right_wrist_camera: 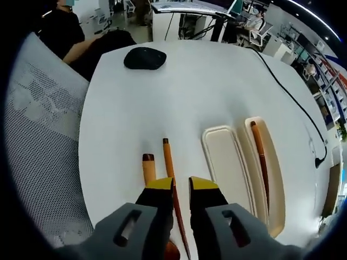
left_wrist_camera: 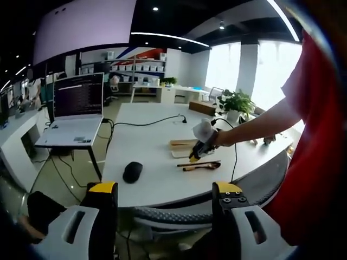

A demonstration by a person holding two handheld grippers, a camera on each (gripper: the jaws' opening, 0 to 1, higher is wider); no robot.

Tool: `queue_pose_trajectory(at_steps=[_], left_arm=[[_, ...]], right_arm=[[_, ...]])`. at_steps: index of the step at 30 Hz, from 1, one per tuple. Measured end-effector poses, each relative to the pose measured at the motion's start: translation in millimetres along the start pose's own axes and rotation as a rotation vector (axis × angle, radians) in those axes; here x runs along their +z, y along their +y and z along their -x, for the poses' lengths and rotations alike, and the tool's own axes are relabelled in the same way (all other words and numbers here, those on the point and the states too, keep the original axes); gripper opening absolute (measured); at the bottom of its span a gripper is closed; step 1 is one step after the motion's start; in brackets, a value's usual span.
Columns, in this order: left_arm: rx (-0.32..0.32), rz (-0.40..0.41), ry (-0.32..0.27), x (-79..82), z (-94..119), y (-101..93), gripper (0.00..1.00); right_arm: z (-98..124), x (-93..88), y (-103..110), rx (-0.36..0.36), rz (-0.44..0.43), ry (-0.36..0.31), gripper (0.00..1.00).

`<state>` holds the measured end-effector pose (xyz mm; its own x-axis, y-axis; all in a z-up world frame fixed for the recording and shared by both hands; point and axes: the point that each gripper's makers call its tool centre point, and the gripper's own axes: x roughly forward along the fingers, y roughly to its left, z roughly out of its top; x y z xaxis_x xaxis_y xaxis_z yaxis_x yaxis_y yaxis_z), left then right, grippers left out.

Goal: Arrange the utensils inside the cutlery case until each visible utensil rests in its matching compartment.

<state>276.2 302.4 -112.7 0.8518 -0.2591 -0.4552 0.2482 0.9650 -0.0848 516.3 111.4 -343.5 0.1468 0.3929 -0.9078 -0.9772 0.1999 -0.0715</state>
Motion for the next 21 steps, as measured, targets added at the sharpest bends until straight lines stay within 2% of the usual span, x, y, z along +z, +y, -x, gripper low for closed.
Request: queue_pose_trajectory(at_steps=[1, 2, 4, 10, 15, 18, 21], left_arm=[[0.002, 0.003, -0.006, 2.0, -0.1, 0.8, 0.73], [0.005, 0.012, -0.016, 4.2, -0.4, 1.1, 0.73], [0.005, 0.020, -0.023, 4.9, -0.9, 0.9, 0.73], [0.003, 0.016, -0.009, -3.4, 2.0, -3.1, 0.73], [0.009, 0.073, -0.027, -7.2, 8.8, -1.6, 0.73], [0.013, 0.068, -0.015, -10.8, 9.8, -3.1, 0.73], [0.017, 0.058, -0.004, -12.8, 11.7, -2.9, 0.73]], right_arm=[[-0.3, -1.5, 6.0, 0.038, 0.003, 0.017, 0.08], [0.1, -0.6, 6.3, 0.040, -0.006, 0.021, 0.08], [0.1, 4.5, 3.2, 0.030, 0.008, -0.002, 0.07], [-4.1, 4.3, 2.7, 0.034, 0.052, 0.030, 0.07], [-11.9, 4.3, -1.7, 0.043, 0.067, 0.044, 0.09], [-15.3, 4.7, -1.2, 0.041, 0.078, 0.049, 0.09], [-18.7, 1.0, 0.2, 0.050, 0.093, 0.085, 0.10]])
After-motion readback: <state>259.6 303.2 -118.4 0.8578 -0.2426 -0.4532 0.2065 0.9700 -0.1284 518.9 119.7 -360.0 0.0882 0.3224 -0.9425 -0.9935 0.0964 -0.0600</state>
